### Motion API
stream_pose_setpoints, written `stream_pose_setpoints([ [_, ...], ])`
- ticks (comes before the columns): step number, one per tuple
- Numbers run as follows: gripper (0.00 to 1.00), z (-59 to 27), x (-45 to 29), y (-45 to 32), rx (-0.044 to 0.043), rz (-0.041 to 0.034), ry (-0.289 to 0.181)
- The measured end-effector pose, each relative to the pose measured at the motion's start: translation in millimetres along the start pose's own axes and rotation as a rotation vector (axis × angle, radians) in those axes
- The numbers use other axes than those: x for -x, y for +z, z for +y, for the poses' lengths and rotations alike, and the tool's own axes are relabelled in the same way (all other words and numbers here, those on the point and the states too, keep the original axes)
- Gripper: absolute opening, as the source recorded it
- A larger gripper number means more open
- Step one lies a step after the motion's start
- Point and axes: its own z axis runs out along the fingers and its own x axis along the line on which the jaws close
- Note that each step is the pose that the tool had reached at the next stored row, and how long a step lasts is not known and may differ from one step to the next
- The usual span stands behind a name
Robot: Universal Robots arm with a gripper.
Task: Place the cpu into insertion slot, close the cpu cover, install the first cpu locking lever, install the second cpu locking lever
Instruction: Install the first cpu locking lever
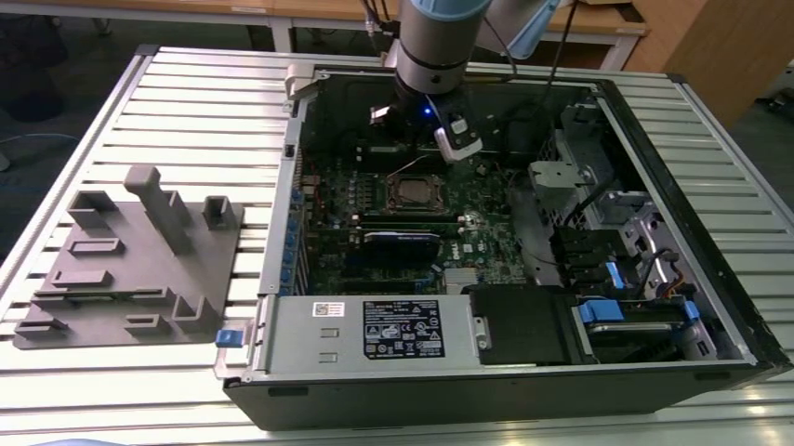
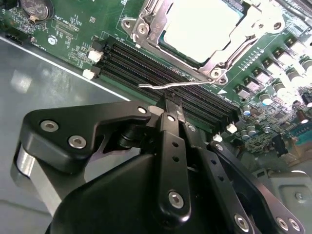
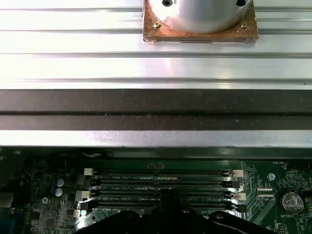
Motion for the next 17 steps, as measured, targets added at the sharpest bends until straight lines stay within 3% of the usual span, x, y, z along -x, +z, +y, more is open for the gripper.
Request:
stream_pose_setpoints([
  [13, 0.11, -9.4, 3.6, -3.3, 0.0022, 0.0, 0.0],
  [14, 0.11, -10.0, 3.6, -3.4, 0.0047, -0.0001, 0.0],
  [17, 0.11, -11.2, 3.6, -3.1, 0.0346, 0.0003, 0.0],
])
